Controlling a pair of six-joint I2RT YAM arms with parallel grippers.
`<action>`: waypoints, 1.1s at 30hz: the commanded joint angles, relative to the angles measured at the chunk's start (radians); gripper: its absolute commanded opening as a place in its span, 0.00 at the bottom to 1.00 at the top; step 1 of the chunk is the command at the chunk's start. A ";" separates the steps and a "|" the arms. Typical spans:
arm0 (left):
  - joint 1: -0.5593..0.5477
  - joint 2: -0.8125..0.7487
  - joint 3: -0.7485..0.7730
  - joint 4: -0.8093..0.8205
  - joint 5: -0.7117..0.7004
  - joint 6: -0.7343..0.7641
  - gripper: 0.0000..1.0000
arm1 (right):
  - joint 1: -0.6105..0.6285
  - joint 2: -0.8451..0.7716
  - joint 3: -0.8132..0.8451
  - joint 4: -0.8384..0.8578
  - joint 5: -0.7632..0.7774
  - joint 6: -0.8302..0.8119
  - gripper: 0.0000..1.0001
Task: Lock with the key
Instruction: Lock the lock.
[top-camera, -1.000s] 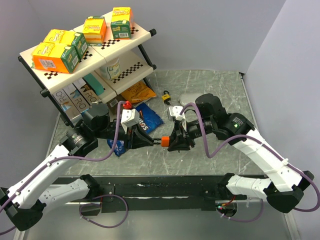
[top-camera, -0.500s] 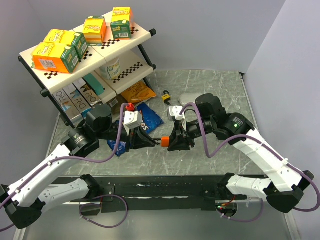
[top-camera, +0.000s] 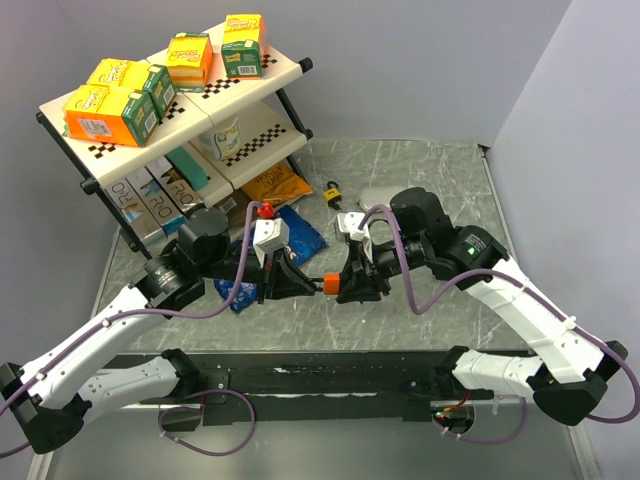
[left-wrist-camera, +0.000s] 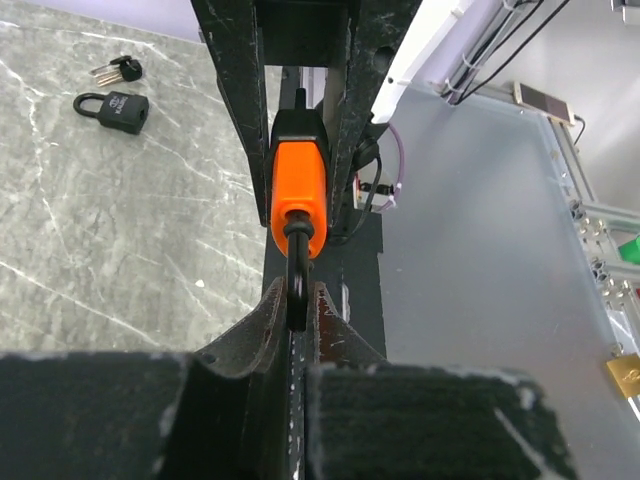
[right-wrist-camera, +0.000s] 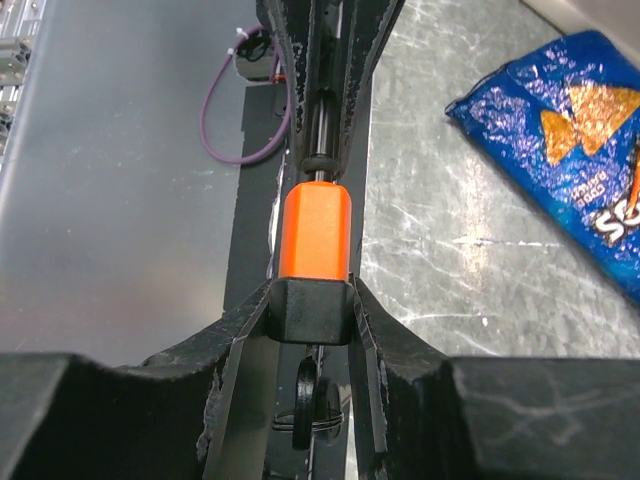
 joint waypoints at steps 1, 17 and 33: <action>-0.029 0.024 -0.035 0.157 0.018 -0.106 0.01 | 0.026 0.019 0.012 0.153 -0.010 0.022 0.00; -0.067 0.068 -0.095 0.314 -0.015 -0.194 0.01 | 0.087 0.060 0.021 0.220 -0.034 0.051 0.00; -0.014 0.013 -0.124 0.286 0.003 -0.189 0.01 | 0.043 0.036 0.000 0.152 -0.059 0.053 0.42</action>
